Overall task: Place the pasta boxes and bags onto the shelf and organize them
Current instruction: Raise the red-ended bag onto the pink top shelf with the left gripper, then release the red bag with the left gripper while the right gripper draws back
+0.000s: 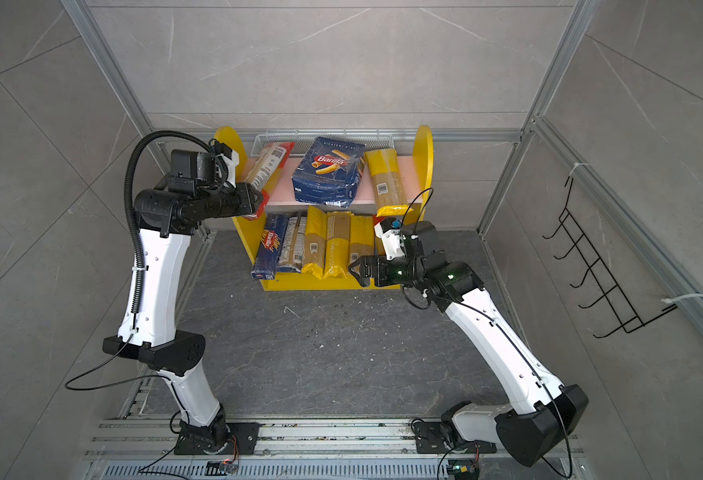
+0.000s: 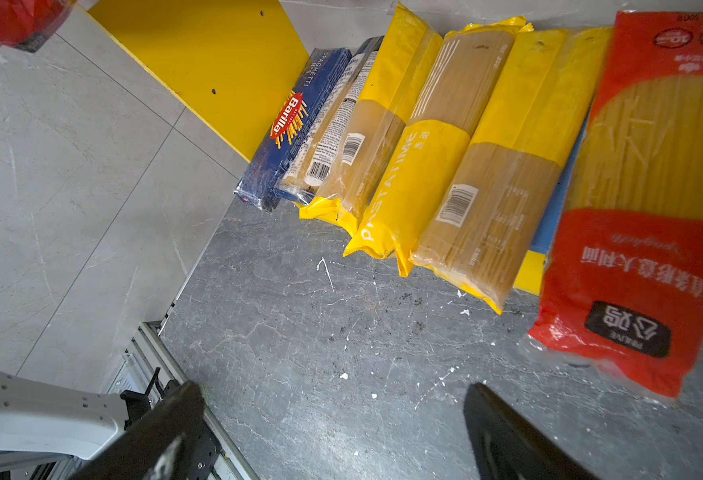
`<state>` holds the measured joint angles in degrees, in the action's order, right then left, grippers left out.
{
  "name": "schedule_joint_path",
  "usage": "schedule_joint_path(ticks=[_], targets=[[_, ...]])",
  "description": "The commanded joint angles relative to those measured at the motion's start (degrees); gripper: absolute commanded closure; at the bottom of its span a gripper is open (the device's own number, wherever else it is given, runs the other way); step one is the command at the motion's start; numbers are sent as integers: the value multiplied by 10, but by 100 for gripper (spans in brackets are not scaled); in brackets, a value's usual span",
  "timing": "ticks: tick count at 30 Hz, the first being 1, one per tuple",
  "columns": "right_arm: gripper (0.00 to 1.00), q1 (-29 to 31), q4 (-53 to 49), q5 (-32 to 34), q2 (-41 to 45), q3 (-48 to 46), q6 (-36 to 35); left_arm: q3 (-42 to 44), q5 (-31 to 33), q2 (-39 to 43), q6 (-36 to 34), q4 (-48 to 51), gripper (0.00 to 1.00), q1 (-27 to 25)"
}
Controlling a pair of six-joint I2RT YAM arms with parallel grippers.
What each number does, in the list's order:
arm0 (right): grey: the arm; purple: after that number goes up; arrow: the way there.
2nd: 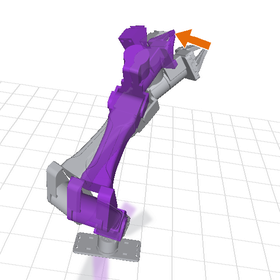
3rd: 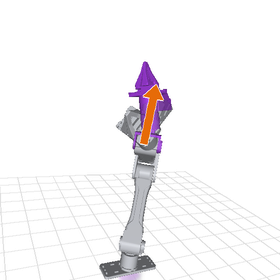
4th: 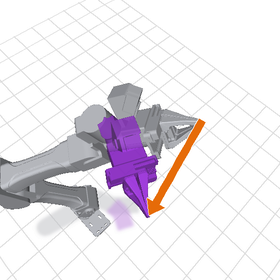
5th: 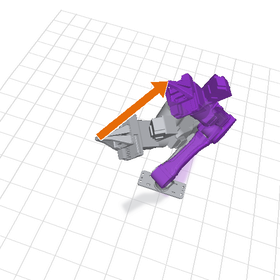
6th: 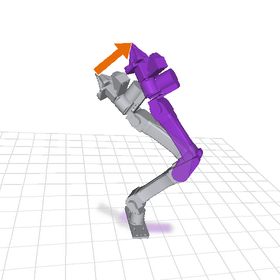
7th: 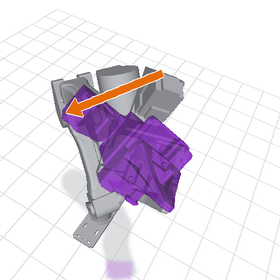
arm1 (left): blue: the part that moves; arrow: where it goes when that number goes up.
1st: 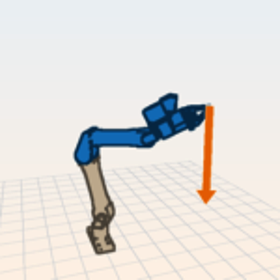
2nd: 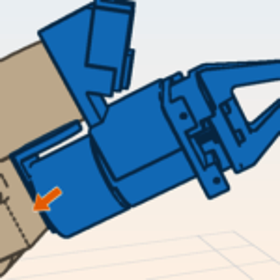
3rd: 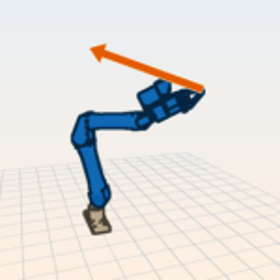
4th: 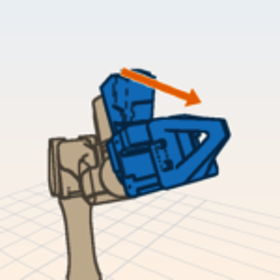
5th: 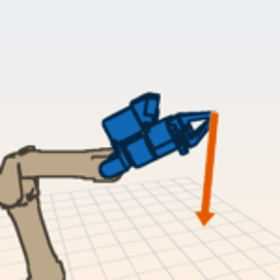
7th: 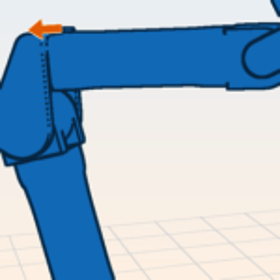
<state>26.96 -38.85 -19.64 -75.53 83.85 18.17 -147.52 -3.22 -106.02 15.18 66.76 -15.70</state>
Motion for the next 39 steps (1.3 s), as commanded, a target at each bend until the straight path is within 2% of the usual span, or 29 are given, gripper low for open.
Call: schedule_joint_path(ticks=[1,3,5,8,9,18,32,39], targets=[[0,-5,-4,7,0,-8,-1,-34,-11,5,4,-127,84,5],[1,-5,-4,8,2,-10,-1,-33,-15,2,4,-129,66,5],[0,-6,-7,10,4,-10,0,-29,-22,6,4,-133,33,6],[1,-7,-9,11,6,-10,0,2,-23,27,4,-148,4,5],[1,-8,-9,11,6,-10,0,18,-23,38,3,-154,0,5],[0,-8,-11,6,12,-8,3,136,-21,131,7,-180,0,5],[1,-9,-54,20,91,-34,11,503,20,415,31,-230,0,6],[0,-9,-101,121,145,-94,8,694,45,508,38,-249,0,5]])
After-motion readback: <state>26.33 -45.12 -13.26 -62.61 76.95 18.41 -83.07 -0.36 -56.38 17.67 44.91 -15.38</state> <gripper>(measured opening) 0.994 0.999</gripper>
